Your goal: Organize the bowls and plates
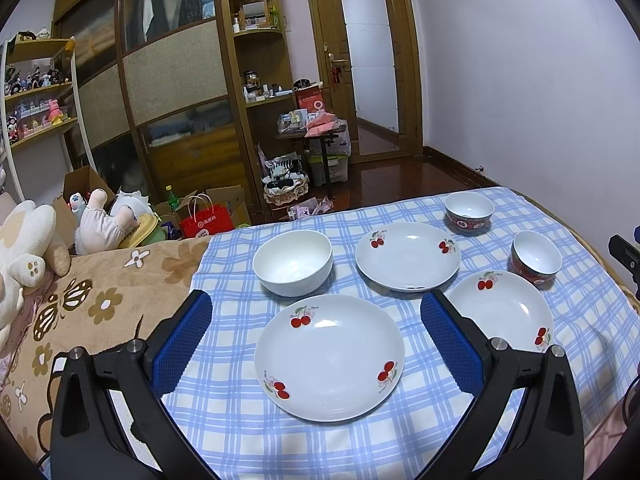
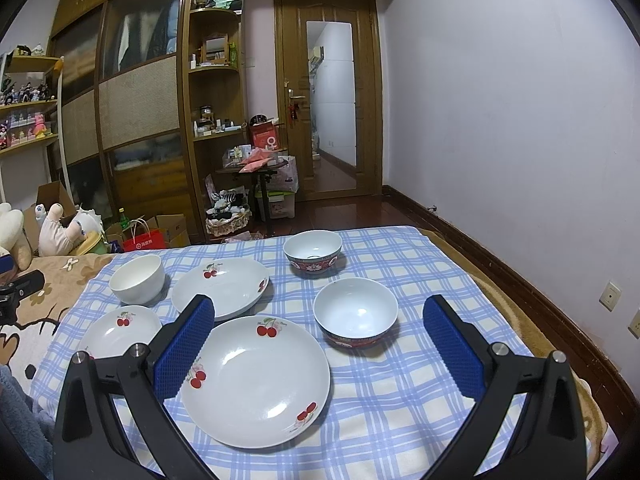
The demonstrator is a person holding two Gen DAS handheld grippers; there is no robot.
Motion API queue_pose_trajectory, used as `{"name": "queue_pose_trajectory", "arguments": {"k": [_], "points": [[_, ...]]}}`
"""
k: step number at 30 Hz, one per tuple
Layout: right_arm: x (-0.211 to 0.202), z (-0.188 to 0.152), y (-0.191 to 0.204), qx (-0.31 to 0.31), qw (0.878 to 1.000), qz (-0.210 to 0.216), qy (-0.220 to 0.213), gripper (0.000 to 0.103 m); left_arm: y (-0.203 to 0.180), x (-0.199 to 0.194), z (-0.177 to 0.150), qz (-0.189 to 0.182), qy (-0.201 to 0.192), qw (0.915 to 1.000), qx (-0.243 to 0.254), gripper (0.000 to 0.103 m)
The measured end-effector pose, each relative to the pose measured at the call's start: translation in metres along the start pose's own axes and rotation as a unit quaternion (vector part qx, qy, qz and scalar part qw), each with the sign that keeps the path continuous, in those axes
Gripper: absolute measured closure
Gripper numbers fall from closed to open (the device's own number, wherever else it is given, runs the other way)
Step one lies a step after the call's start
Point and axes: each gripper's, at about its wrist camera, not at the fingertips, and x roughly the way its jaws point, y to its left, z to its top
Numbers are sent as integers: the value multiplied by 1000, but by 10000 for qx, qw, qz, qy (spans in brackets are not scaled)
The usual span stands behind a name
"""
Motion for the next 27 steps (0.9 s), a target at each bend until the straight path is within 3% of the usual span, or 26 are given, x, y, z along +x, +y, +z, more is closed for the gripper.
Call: {"name": "queue_pose_trajectory", "arguments": {"k": [27], "points": [[1,-1,-3,-15,10000,-23,3,0,-5,0,1,-56,24,9999,90,1]]}}
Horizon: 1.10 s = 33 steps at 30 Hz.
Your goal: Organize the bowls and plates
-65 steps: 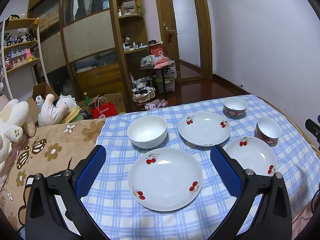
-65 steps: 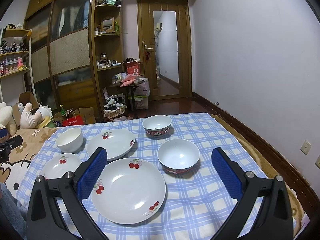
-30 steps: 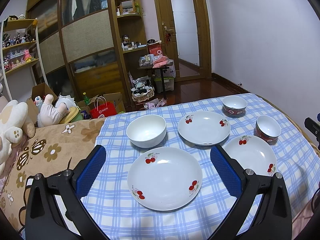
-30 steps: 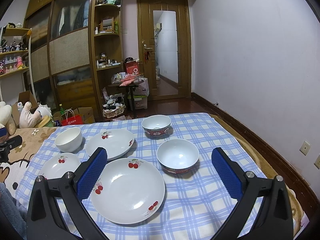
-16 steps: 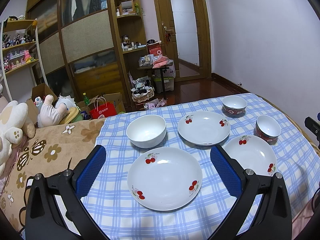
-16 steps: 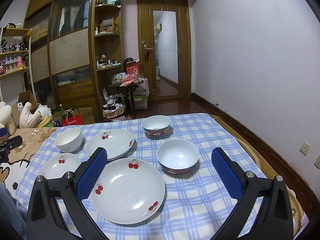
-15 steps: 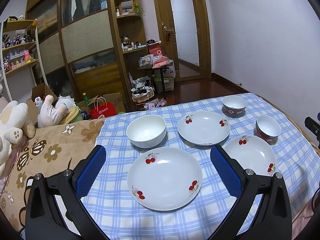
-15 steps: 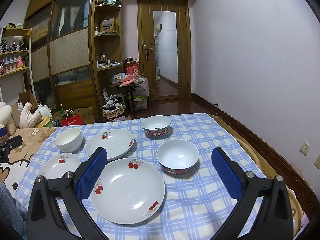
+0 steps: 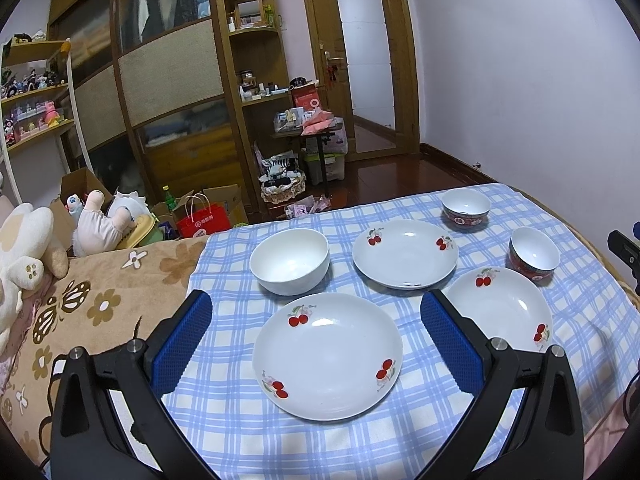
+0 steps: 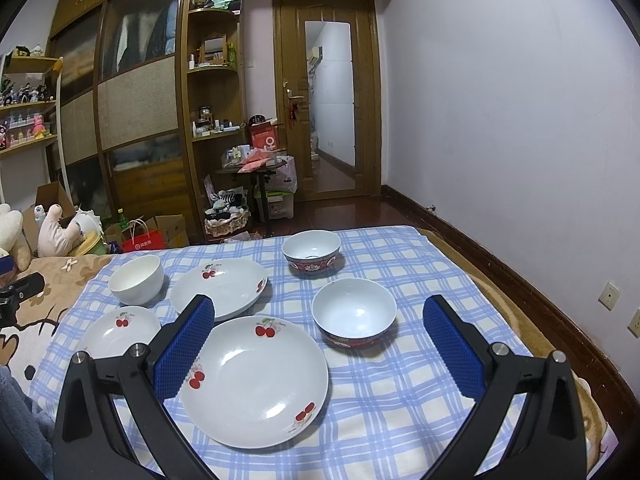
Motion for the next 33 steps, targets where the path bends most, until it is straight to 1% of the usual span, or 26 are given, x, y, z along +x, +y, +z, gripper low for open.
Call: {"name": "queue_pose_trajectory", "arguments": {"k": [4,9,13,16,19,22,26,31,33], "points": [[0,0,0,-2,10000,-2,-1,0,-1,0,0,-58,22,10000,37,1],[2,-1,0,27,10000,46,15,0,-5,5,3,-227,107,9995,172,1],[3,-2,-1,51,10000,71,29,0,-19,12,9,-302,113,9982,511,1],[3,-2,-1,79,10000,41,9,0,-33,13,14,-211,4,9963,833,1],[6,1,1,114,9999,-27,43,0,-41,15,21,-278,6,9949,966,1],[12,4,3,104,9998,-76,129,0,-48,19,28,-323,33,9945,998,1],[25,10,6,151,9996,-88,239,0,-61,24,36,-268,-11,9923,1207,1],[38,17,4,278,9988,-18,400,0,-69,39,48,-353,191,9914,1249,1],[43,21,2,305,9984,-11,467,0,-72,49,56,-519,368,9902,1240,1]]}}
